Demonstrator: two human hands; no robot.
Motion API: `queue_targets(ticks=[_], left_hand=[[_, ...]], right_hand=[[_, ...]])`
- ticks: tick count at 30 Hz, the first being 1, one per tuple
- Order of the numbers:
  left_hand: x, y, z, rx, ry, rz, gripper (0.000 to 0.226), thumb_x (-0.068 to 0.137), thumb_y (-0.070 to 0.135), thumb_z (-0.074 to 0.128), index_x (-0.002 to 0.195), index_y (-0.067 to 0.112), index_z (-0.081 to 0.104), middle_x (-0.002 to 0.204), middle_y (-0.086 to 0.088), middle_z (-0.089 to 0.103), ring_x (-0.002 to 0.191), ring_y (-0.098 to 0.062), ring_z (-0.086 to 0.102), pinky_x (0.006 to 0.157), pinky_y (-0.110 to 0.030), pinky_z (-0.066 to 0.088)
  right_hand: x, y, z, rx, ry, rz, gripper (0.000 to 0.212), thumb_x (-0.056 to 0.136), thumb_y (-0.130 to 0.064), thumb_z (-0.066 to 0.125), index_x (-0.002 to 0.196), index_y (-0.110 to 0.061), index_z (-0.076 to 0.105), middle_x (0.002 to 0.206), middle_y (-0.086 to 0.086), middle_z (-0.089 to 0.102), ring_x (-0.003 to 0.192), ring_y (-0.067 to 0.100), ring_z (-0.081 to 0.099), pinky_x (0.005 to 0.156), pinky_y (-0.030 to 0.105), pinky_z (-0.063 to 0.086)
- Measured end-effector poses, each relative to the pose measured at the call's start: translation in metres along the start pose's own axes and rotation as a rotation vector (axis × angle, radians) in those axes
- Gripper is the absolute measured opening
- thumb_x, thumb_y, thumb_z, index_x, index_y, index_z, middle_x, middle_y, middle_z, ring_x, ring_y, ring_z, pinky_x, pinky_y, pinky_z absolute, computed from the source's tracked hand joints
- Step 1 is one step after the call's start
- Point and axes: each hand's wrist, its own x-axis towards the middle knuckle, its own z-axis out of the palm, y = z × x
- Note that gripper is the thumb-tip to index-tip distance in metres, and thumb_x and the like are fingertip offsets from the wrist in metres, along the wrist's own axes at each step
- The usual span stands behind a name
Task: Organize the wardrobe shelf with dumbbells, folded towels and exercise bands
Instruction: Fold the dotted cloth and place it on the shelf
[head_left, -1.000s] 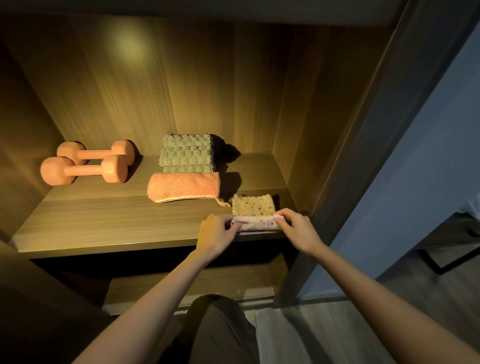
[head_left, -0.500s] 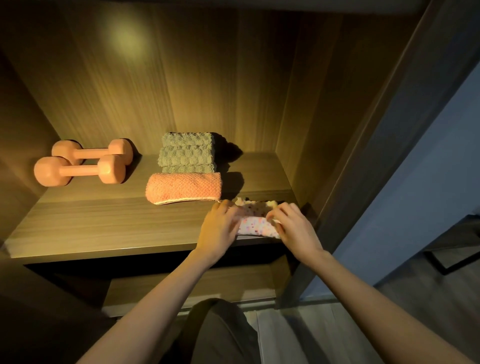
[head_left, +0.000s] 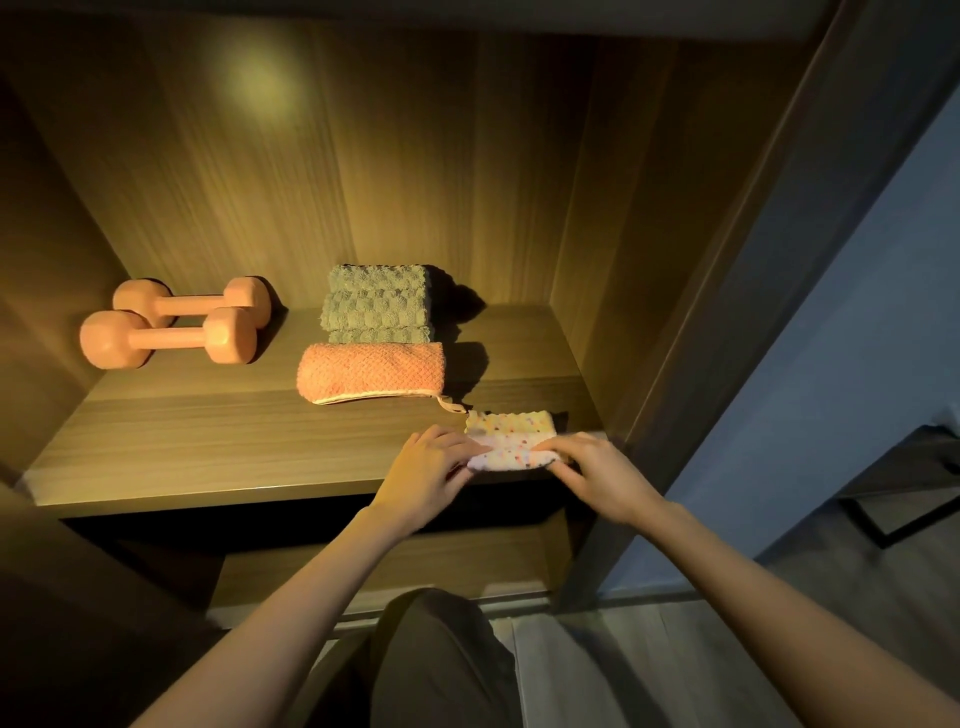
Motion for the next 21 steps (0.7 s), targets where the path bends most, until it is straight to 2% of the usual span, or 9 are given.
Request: queue_targets(ticks=[2,7,10,13,15,17,19,21], left_hand=[[0.005,0.002,-0.002,-0.134,-0.002,-0.120,0.026,0.093,0.035,0.057,0.114,0.026,0.068,0.115,0.007,0.067,0.106,-0.017,0.054,0.090,-0.039,0.043],[0.020,0.009,-0.003,-0.285,-0.024,-0.456,0.035,0.094,0.043,0.052,0.083,0.017,0.072,0.088,-0.002,0.071,0.093,-0.024,0.060,0.084,-0.039,0.047],[0.024,0.010,0.001,-0.268,0.016,-0.583,0.038,0.092,0.046,0.052,0.085,0.016,0.074,0.090,-0.001,0.072,0.095,-0.021,0.059,0.085,-0.037,0.049],[0.028,0.012,0.003,-0.234,0.053,-0.638,0.040,0.089,0.050,0.055,0.075,0.016,0.072,0.080,-0.002,0.070,0.092,-0.022,0.060,0.081,-0.037,0.050],[0.031,0.015,0.003,-0.171,0.061,-0.641,0.037,0.087,0.049,0.056,0.081,0.016,0.070,0.088,-0.004,0.068,0.095,-0.025,0.059,0.081,-0.038,0.050],[0.032,0.019,0.001,-0.116,0.115,-0.611,0.030,0.086,0.041,0.060,0.103,0.016,0.063,0.108,-0.005,0.060,0.106,-0.026,0.053,0.085,-0.039,0.049],[0.033,0.021,-0.001,-0.066,0.166,-0.456,0.034,0.087,0.028,0.062,0.119,0.018,0.053,0.123,-0.003,0.050,0.115,-0.024,0.047,0.089,-0.038,0.046],[0.034,0.022,-0.004,0.035,0.105,-0.203,0.035,0.089,0.017,0.058,0.123,0.024,0.054,0.129,0.001,0.050,0.119,-0.021,0.044,0.092,-0.036,0.041]], right_hand=[[0.002,-0.001,-0.004,0.120,0.007,0.049,0.029,0.097,-0.028,0.053,0.125,-0.025,0.058,0.116,-0.006,0.063,0.102,0.004,0.056,0.075,0.011,0.041],[0.013,-0.003,-0.006,0.286,0.123,0.232,0.026,0.093,-0.036,0.059,0.115,-0.022,0.062,0.104,-0.011,0.065,0.089,-0.005,0.058,0.062,0.006,0.047],[0.022,-0.005,-0.002,0.305,0.187,0.336,0.028,0.090,-0.037,0.063,0.112,-0.021,0.062,0.098,-0.010,0.063,0.087,0.001,0.061,0.060,0.012,0.051],[0.026,-0.009,0.004,0.276,0.286,0.403,0.029,0.087,-0.032,0.068,0.111,-0.019,0.060,0.099,-0.005,0.063,0.091,0.007,0.062,0.063,0.016,0.054],[0.027,-0.013,0.006,0.196,0.341,0.402,0.029,0.086,-0.026,0.070,0.113,-0.020,0.058,0.103,-0.005,0.057,0.098,0.011,0.058,0.074,0.023,0.055],[0.027,-0.019,0.007,0.099,0.395,0.334,0.027,0.087,-0.019,0.068,0.112,-0.022,0.058,0.109,-0.005,0.051,0.107,0.011,0.050,0.083,0.023,0.049],[0.024,-0.023,0.005,-0.016,0.381,0.176,0.025,0.089,-0.011,0.064,0.111,-0.021,0.062,0.114,-0.005,0.052,0.112,0.010,0.045,0.085,0.024,0.046],[0.019,-0.025,0.005,-0.168,0.275,0.000,0.027,0.090,-0.007,0.061,0.114,-0.019,0.064,0.115,-0.003,0.056,0.110,0.012,0.049,0.083,0.024,0.048]])
